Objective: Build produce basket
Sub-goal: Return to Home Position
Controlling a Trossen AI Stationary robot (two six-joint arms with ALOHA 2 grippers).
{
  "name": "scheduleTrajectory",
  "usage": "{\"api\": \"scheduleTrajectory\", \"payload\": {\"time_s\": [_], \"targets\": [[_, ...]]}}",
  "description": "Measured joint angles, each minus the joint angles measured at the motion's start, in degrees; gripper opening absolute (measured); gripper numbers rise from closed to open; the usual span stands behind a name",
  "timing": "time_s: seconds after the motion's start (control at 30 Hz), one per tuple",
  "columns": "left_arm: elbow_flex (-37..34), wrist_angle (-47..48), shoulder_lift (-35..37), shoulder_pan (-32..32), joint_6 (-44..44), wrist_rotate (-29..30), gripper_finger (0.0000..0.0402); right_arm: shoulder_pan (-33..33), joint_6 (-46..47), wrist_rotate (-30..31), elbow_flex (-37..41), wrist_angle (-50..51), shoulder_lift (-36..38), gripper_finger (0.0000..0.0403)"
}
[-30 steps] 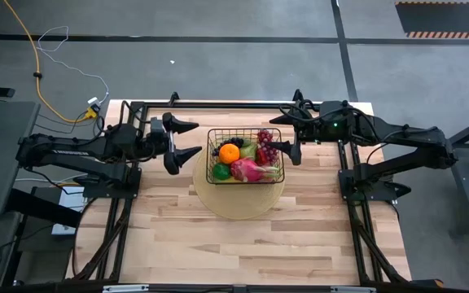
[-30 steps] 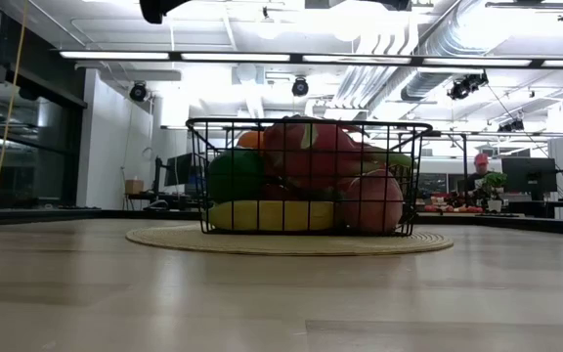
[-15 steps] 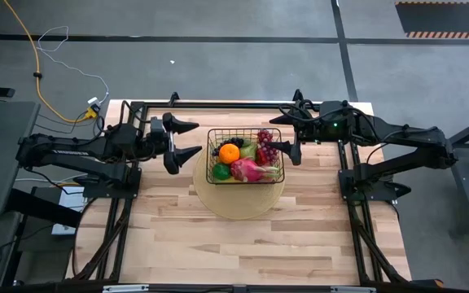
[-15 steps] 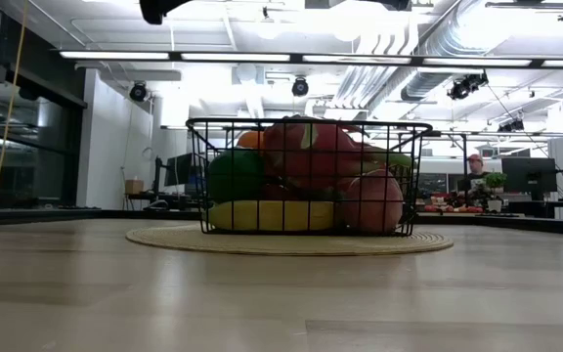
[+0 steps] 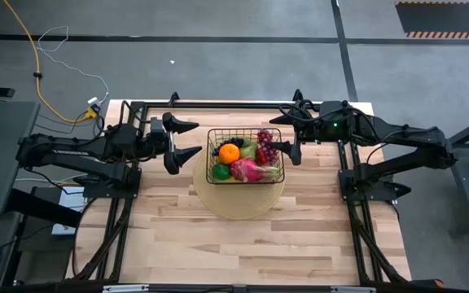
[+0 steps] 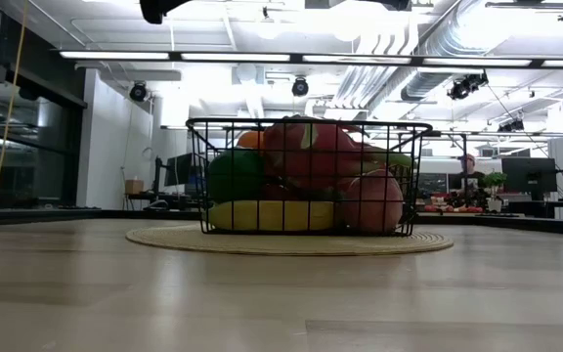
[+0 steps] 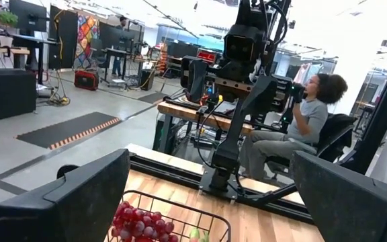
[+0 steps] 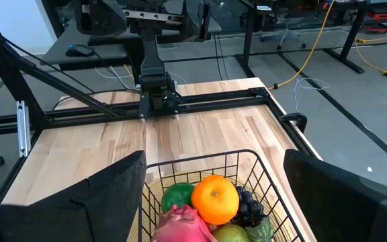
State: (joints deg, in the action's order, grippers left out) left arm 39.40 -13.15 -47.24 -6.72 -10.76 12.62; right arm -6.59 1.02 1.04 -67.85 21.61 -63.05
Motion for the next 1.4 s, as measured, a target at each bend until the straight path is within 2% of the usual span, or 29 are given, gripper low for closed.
{"api": "scheduleTrajectory", "payload": {"time_s": [0.37,0.5,0.7,0.83,1.03,1.07,1.27,1.4], "targets": [[0.0,2.1,2.2,0.0,2.9,0.0,0.0397,0.0,0.0,0.0,0.0,0.7,0.0,0.0343],[0.0,6.8,4.8,0.0,1.8,0.0,0.0374,0.0,0.5,0.0,0.0,2.6,0.0,0.0343],[0.0,11.9,9.1,0.0,0.5,2.2,0.0283,0.0,1.8,0.0,0.0,3.9,0.0,0.0343],[0.0,14.3,11.4,0.0,2.6,2.6,0.0189,0.0,1.6,0.0,0.0,3.9,0.0,0.0343],[0.0,20.3,13.2,0.0,3.8,0.0,0.0026,0.0,1.6,0.0,0.0,3.9,0.0,0.0343],[0.0,20.9,13.3,0.0,3.6,-0.7,0.0014,0.0,1.6,0.0,0.0,3.9,0.0,0.0343],[-0.4,21.5,13.6,0.0,3.5,-4.3,0.0006,0.0,1.7,0.0,0.0,3.9,0.0,0.0343],[-5.3,18.9,16.6,0.0,2.2,-5.3,0.0004,0.0,1.9,0.0,0.0,3.9,0.0,0.0343]]}}
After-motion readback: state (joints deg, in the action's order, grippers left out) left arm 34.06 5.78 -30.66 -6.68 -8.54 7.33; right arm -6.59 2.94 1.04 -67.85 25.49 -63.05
